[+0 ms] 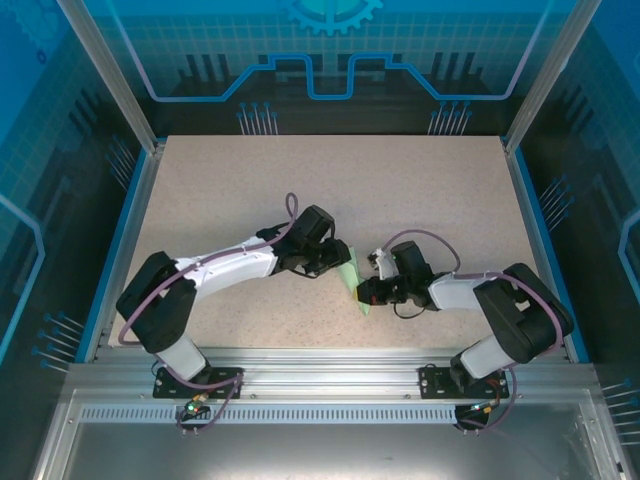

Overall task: Fold a paper plane with a square sheet of paper (pick it up from the middle)
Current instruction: Fold the wing for the fifth time at the center of the table.

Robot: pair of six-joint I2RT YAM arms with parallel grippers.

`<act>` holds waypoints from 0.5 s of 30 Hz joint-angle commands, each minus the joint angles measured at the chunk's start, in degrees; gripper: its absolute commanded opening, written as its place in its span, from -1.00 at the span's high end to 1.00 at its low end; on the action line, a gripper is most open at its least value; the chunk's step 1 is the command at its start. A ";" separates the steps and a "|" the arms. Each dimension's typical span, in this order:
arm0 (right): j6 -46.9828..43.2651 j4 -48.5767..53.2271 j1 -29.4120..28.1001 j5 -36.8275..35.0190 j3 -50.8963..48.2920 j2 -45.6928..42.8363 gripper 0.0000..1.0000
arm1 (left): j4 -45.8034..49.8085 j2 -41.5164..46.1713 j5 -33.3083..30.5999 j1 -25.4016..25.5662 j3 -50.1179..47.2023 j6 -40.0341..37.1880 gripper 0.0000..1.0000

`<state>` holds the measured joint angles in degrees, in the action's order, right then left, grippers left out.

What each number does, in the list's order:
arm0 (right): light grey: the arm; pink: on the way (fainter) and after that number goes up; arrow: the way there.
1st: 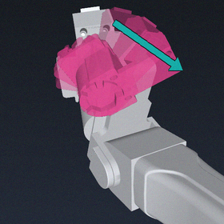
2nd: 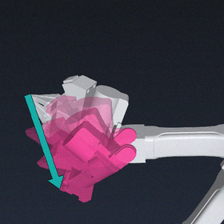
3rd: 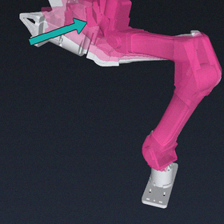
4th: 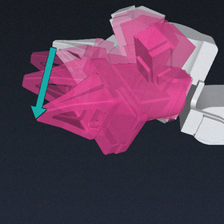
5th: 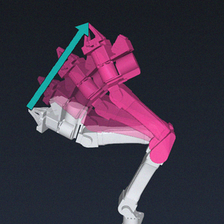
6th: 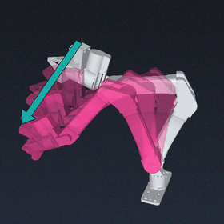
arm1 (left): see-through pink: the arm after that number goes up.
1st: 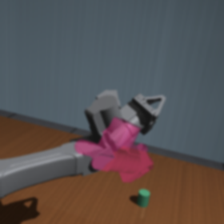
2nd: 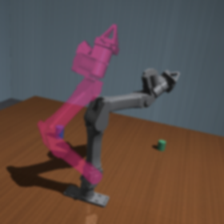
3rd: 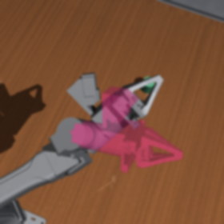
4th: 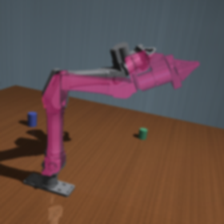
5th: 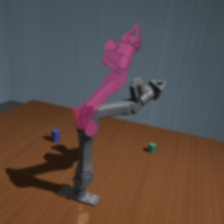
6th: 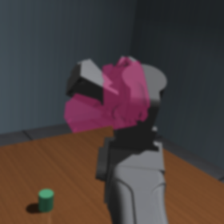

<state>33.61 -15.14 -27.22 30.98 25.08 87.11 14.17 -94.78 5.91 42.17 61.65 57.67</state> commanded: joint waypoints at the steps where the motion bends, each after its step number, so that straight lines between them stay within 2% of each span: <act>1: 1.72 -0.78 2.05 4.54 0.03 1.12 1.00 | -3.02 -2.54 3.15 0.46 0.68 -2.18 0.18; 15: 2.58 -0.67 3.89 6.76 1.69 6.61 1.00 | -13.02 -10.96 8.59 0.65 1.13 -1.12 0.18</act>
<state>35.55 -16.45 -24.40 37.17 26.02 92.29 5.19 -104.99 12.29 42.57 61.89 56.62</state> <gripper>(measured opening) 0.038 0.407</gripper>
